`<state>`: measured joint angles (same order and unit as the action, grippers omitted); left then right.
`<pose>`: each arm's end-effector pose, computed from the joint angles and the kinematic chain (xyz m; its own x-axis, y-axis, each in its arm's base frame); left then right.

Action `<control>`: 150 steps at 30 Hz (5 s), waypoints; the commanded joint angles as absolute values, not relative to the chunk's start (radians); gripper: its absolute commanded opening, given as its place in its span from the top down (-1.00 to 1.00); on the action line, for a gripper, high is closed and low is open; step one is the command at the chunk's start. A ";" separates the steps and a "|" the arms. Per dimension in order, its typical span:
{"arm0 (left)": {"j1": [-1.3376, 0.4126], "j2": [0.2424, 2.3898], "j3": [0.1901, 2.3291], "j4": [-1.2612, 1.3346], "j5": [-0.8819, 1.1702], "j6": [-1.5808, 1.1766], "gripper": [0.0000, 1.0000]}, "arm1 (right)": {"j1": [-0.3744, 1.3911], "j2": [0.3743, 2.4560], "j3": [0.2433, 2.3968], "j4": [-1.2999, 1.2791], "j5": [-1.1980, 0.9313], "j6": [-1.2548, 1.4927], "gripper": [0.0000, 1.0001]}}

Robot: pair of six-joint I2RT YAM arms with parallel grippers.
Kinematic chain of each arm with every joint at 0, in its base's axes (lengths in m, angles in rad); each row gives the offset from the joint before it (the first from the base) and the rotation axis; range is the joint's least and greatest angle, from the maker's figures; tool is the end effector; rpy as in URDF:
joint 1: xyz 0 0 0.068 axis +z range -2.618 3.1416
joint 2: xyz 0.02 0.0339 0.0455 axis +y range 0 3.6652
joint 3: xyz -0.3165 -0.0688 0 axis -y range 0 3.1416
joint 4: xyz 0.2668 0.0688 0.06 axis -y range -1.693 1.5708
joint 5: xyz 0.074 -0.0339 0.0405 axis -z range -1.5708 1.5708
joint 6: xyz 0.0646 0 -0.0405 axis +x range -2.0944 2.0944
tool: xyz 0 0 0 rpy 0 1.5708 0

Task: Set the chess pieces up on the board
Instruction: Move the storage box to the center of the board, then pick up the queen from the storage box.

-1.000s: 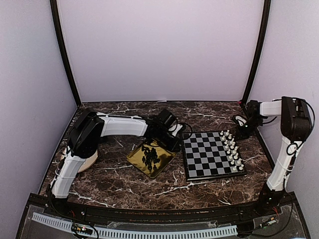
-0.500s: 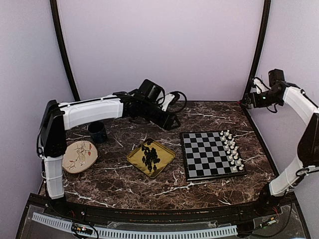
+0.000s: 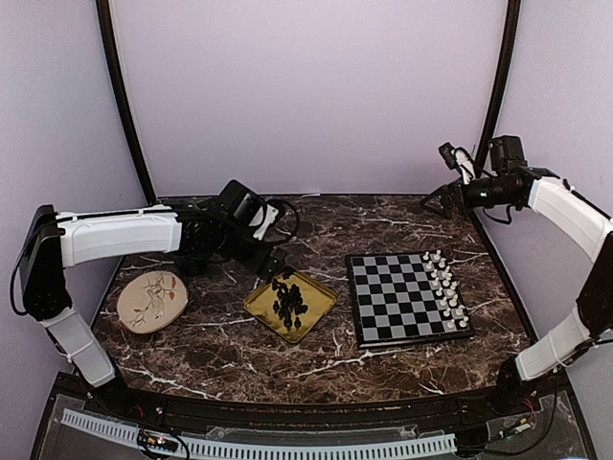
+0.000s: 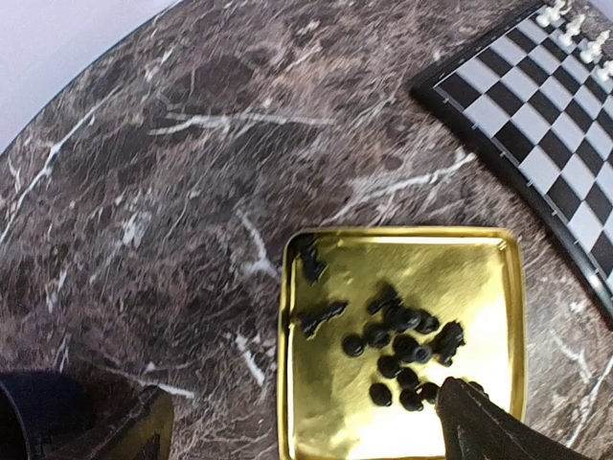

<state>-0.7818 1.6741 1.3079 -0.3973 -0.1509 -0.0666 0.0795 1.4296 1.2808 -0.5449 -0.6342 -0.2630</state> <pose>0.3069 -0.2910 0.2935 -0.5308 0.4343 -0.7277 0.5855 0.8088 0.0556 0.3410 0.0656 0.3660 -0.4808 -0.2484 -0.8409 -0.6660 0.7273 0.1659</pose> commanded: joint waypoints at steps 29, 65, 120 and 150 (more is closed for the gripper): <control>-0.679 1.752 1.150 -0.480 -0.085 -0.408 0.28 | -0.040 1.206 0.857 -0.216 -0.680 -0.315 -0.58; -0.683 1.666 0.991 -0.643 -0.117 -0.379 0.66 | -0.040 1.237 0.847 -0.228 -0.712 -0.365 -0.48; -0.792 1.916 1.474 -0.787 -0.051 -0.136 0.40 | -0.040 1.228 0.822 -0.219 -0.695 -0.386 -0.44; -0.792 1.999 1.509 -0.807 -0.077 -0.134 0.62 | -0.041 1.223 0.822 -0.224 -0.696 -0.399 -0.41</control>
